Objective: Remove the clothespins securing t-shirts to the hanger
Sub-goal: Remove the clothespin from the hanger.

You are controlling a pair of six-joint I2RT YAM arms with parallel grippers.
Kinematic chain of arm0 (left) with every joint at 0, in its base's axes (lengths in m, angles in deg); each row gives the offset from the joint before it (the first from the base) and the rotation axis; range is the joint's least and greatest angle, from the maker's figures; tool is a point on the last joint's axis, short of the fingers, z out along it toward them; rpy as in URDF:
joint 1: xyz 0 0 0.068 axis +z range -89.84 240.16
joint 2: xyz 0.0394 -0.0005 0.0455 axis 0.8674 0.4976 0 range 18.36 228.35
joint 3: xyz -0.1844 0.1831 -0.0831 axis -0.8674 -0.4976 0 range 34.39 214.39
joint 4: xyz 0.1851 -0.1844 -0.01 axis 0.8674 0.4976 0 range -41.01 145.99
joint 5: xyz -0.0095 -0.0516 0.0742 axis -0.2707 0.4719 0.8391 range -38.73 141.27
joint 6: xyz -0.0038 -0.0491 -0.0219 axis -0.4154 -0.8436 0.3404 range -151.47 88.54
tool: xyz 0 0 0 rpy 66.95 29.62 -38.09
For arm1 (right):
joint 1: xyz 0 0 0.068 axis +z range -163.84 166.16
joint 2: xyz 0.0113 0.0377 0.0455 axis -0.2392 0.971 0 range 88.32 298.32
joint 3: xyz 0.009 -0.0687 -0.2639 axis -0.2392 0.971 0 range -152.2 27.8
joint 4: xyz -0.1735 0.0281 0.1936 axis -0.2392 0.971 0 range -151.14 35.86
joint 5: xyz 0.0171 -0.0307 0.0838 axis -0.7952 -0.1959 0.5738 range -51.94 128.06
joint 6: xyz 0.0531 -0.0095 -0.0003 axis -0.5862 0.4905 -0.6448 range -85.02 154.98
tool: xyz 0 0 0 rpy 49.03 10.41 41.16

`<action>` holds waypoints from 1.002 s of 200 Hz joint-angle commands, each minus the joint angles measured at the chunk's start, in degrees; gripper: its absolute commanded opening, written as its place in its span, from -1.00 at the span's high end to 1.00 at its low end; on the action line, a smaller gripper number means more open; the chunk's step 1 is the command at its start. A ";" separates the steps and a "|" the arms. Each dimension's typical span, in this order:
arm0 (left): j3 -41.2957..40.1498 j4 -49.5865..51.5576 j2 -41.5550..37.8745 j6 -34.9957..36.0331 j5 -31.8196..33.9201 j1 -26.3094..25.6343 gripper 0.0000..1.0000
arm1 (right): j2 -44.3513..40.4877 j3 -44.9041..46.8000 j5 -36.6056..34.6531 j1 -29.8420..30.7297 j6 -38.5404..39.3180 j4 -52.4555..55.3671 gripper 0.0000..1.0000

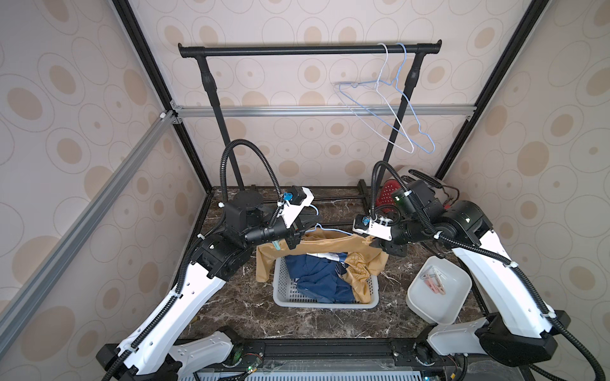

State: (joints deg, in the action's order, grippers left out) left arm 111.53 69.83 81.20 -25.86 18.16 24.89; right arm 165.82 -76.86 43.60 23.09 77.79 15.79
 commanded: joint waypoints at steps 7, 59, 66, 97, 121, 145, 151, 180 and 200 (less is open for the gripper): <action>0.38 -2.53 -1.04 -0.04 -0.28 -0.28 1.00 | 0.28 0.42 -0.05 -0.13 0.66 1.09 0.40; -0.36 -2.72 -0.30 -0.31 1.97 -0.32 1.00 | -0.25 0.89 -2.18 -0.17 1.18 1.12 0.57; -0.56 -2.80 -0.03 -0.30 2.41 -0.33 1.00 | -0.44 0.78 -2.23 -0.14 0.89 0.99 0.57; -1.76 -4.19 1.13 -0.75 2.56 -0.40 1.00 | -1.16 0.06 -2.86 -0.44 -0.35 0.68 0.61; -2.19 -4.45 1.78 -0.72 2.59 -0.37 1.00 | -1.84 -1.11 -3.51 -1.04 -1.41 0.38 0.61; -2.33 -4.03 1.87 0.14 3.23 -0.34 1.00 | -2.81 -1.92 -3.80 -2.17 -2.09 0.72 0.61; -2.38 -3.88 1.84 0.32 3.58 -0.35 1.00 | -3.10 -1.89 -4.08 -2.47 -2.11 0.96 0.61; -2.40 -3.70 2.42 0.73 4.87 -0.33 1.00 | -5.75 0.94 -6.97 -6.62 -2.10 1.85 0.62; -2.37 -4.43 3.35 0.27 4.78 -0.33 1.00 | -9.26 5.44 -10.48 -11.87 -1.42 2.22 0.61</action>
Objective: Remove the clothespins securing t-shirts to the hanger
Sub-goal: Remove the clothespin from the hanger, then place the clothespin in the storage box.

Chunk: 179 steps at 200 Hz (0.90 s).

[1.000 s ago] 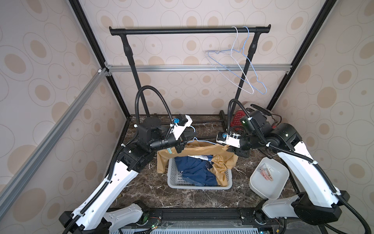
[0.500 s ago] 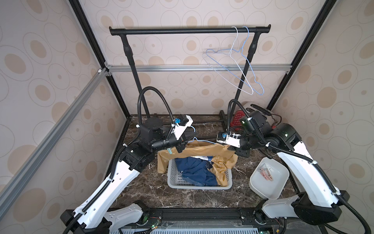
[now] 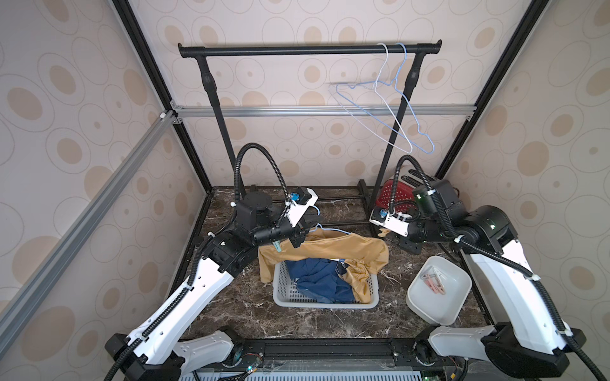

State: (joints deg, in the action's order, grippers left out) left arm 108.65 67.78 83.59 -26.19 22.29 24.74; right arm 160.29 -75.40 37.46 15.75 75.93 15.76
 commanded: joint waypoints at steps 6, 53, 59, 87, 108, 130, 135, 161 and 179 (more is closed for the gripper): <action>0.51 -2.59 1.09 0.45 0.54 -0.20 1.00 | -4.96 6.08 -5.39 -6.38 1.00 2.33 0.61; -0.67 -4.53 1.31 0.13 -1.03 -0.18 1.00 | -12.40 28.59 -14.04 -18.75 1.24 -1.93 0.68; -0.74 -4.46 1.22 0.02 -1.25 -0.18 1.00 | -12.67 30.70 -14.72 -19.64 1.24 -2.48 0.70; -1.61 -4.55 0.21 0.00 -2.05 -0.20 1.00 | -12.18 36.81 -16.39 -24.14 0.56 -4.10 0.69; -1.74 -4.59 -0.19 0.19 -2.68 -0.19 1.00 | -10.38 41.18 -17.90 -25.63 0.13 -5.55 0.67; -1.69 -5.13 0.06 -0.17 -3.35 -0.18 1.00 | -7.65 45.63 -19.10 -27.67 0.01 -8.53 0.65; -1.61 -5.23 0.16 -0.27 -3.30 -0.18 1.00 | -7.11 46.40 -19.56 -28.53 -0.16 -9.68 0.65; -1.18 -5.47 0.65 -0.36 -3.58 -0.18 1.00 | -2.95 48.40 -18.82 -31.85 -0.21 -10.33 0.62; -1.11 -5.78 0.71 -0.62 -3.77 -0.23 1.00 | -1.02 50.05 -20.13 -32.84 -0.24 -11.84 0.62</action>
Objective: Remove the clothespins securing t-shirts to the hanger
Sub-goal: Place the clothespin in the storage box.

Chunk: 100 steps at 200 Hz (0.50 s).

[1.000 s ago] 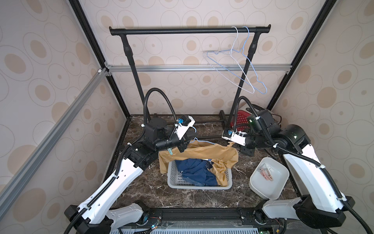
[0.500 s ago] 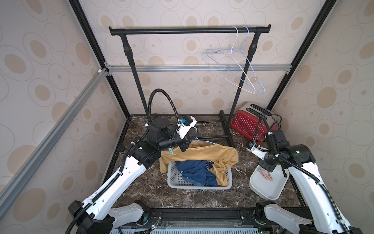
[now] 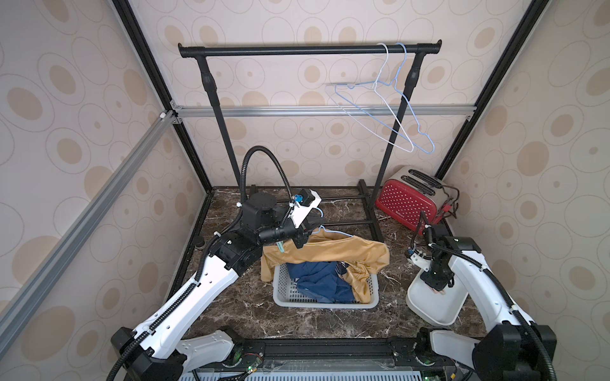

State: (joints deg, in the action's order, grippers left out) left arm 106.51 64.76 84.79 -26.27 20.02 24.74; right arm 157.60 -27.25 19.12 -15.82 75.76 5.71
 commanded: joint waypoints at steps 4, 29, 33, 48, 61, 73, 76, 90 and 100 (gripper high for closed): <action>1.06 -2.86 -0.43 -0.60 -1.46 -0.22 1.00 | 2.07 2.18 -1.53 -1.72 -0.10 -1.87 0.62; 0.79 -3.41 -0.04 -1.06 -1.54 -0.22 1.00 | 3.64 4.28 -0.86 -3.09 -0.11 -3.24 0.59; 0.78 -3.41 0.13 -1.09 -1.57 -0.22 1.00 | 3.82 4.62 -0.70 -3.19 -0.09 -3.36 0.59; 0.91 -3.50 0.34 -1.39 -1.71 -0.21 1.00 | 4.35 5.71 -0.63 -3.47 -0.16 -4.26 0.57; 0.96 -3.55 0.28 -1.45 -1.58 -0.18 1.00 | 4.72 6.24 0.10 -3.57 -0.34 -4.89 0.49; 0.92 -3.63 0.33 -1.50 -1.51 -0.24 1.00 | 4.89 6.74 0.39 -3.58 -0.36 -5.47 0.44; 0.84 -3.56 0.36 -1.53 -1.47 -0.20 1.00 | 4.90 6.85 0.46 -3.58 -0.35 -5.56 0.43; 0.92 -3.56 0.47 -1.68 -1.43 -0.18 1.00 | 4.99 7.40 0.57 -3.56 -0.09 -5.98 0.37; 0.85 -3.55 0.54 -1.85 -1.46 -0.18 1.00 | 5.08 7.79 0.72 -3.56 -0.04 -6.23 0.33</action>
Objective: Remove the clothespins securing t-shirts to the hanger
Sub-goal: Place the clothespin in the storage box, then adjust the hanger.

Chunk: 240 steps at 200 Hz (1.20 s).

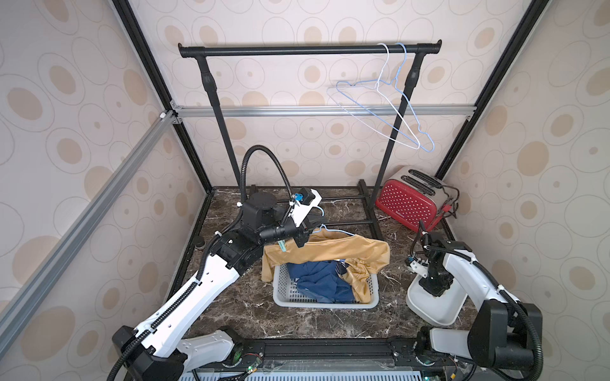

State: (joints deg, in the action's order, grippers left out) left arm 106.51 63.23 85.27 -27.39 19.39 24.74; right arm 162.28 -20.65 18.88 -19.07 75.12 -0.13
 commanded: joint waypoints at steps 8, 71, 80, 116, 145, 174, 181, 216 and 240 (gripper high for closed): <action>0.89 -2.07 0.21 -0.82 -0.85 -0.18 1.00 | 0.49 1.54 0.99 -0.30 0.57 -0.78 0.31; 0.75 -2.03 0.15 -1.06 -0.70 -0.18 1.00 | 0.89 1.57 1.51 -0.30 0.82 -1.68 0.13; 0.81 -2.02 0.15 -1.04 -0.68 -0.19 1.00 | 0.93 1.48 1.65 -0.30 0.86 -1.85 0.11; 0.54 -1.98 0.16 -1.01 -0.52 -0.18 1.00 | 0.64 1.34 1.92 -0.35 0.72 -2.22 -0.09; 1.32 -1.97 0.78 -1.17 -0.70 -0.18 1.00 | -5.38 -1.73 -1.72 -0.16 0.90 -3.55 -0.18; 2.25 -1.66 1.71 -0.79 -1.27 -0.20 1.00 | -13.13 -8.68 0.79 1.25 -2.44 -2.11 -0.19; 2.75 -1.00 2.03 -0.57 -1.35 -0.19 1.00 | -14.20 -10.68 2.41 1.71 -3.73 -1.65 -0.20; 4.50 0.34 2.67 -0.21 -1.89 -0.32 1.00 | -17.84 -21.31 11.32 6.17 -9.31 0.30 -0.20; 5.81 0.34 3.62 -0.21 -2.50 -0.53 1.00 | -18.91 -26.97 15.51 14.56 -12.07 0.08 -0.23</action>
State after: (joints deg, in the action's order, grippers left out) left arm 108.26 64.37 88.46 -28.13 18.69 24.72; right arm 144.33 -43.47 27.38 -10.53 67.30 -2.25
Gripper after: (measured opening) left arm 0.059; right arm 0.608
